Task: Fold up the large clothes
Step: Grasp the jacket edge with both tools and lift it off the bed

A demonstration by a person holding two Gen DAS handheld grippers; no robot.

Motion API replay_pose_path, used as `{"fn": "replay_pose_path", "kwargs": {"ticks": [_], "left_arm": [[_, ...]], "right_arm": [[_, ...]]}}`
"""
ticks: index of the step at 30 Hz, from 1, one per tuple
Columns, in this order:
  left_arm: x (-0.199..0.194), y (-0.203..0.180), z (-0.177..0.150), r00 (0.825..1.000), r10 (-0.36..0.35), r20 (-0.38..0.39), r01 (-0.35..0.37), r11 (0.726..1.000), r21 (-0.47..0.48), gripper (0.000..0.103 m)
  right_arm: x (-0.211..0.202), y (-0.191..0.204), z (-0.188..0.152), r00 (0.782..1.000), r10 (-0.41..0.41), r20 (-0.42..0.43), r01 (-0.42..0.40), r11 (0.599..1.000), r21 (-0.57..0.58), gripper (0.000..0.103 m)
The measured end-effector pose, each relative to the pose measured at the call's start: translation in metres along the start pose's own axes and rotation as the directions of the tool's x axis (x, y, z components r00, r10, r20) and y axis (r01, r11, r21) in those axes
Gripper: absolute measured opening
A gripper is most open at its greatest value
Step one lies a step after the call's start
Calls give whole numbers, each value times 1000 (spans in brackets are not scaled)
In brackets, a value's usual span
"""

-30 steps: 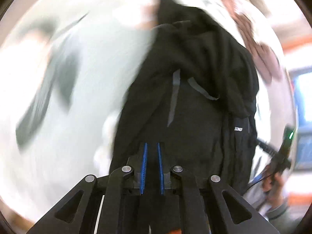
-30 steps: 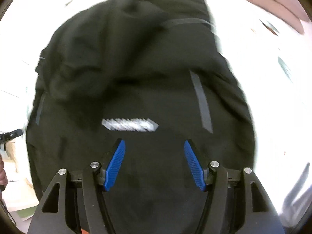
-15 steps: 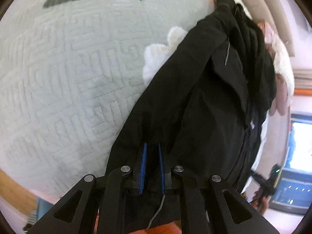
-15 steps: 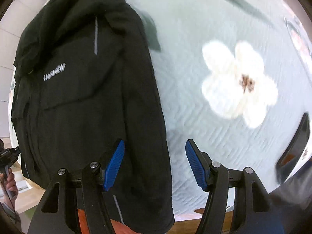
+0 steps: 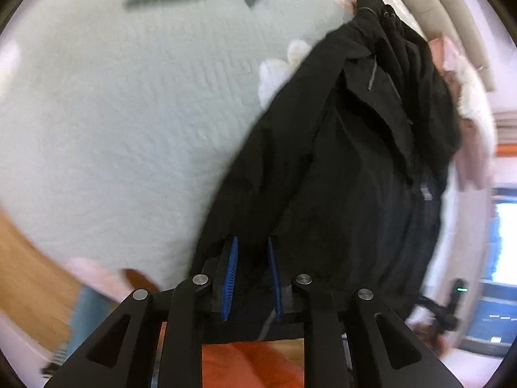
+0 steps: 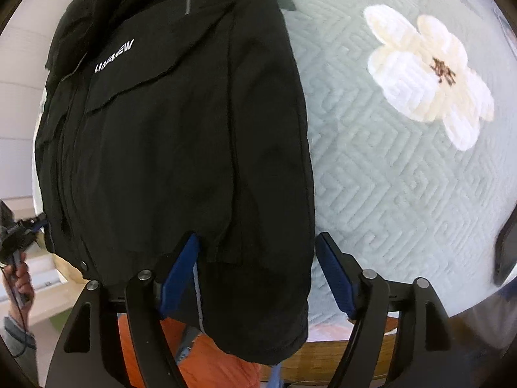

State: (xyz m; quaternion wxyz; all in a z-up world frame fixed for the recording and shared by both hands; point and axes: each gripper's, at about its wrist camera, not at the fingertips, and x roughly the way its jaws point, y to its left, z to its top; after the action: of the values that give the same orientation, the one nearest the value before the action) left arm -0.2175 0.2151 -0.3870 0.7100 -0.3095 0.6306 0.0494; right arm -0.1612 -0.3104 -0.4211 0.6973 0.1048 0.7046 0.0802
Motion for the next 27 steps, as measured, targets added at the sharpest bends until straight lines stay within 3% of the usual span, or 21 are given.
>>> {"fn": "replay_pose_path", "kwargs": {"ticks": [2,4,7,11,16,17,19,20,21,22,24,27], "left_arm": [[-13,-3,-3,996,76,48,-78,996,47,22],[-8,-1,-2,990,133,43,-136,988,78,47],[22,-4,1,994,102,-27,-98,989,108,49],[27,-10,-3,994,113,3,-113,984,140,53],[30,-10,-8,994,99,-36,-92,982,164,53],[32,-11,-7,994,103,-36,-95,980,174,53],[33,-15,-7,993,111,-35,-102,976,194,52],[33,-19,-8,993,112,-34,-102,971,215,46],[34,-25,-9,995,92,-43,-80,971,227,22],[33,-32,-10,996,74,-51,-60,970,237,13],[25,-43,-11,998,58,-39,-45,964,262,10],[1,-49,-3,992,-117,-36,122,970,212,10]], "right_arm": [[2,2,-3,1000,4,-3,-4,1000,-1,78],[7,1,-6,1000,21,-10,-21,1000,11,78],[11,10,2,1000,31,2,-31,999,13,84],[6,9,-2,999,33,-13,-33,999,-29,87],[9,15,-12,999,46,-23,-47,998,-41,86],[9,17,-14,998,52,-21,-53,997,-47,84],[7,24,-17,999,30,-11,-31,997,-77,69],[5,26,-18,999,37,-5,-37,996,-82,54],[3,26,-17,999,44,1,-44,996,-75,33],[0,28,-17,998,56,7,-55,996,-64,24],[-8,35,-17,996,87,18,-86,995,-57,20],[-26,46,-12,982,190,20,-188,980,-70,20]]}}
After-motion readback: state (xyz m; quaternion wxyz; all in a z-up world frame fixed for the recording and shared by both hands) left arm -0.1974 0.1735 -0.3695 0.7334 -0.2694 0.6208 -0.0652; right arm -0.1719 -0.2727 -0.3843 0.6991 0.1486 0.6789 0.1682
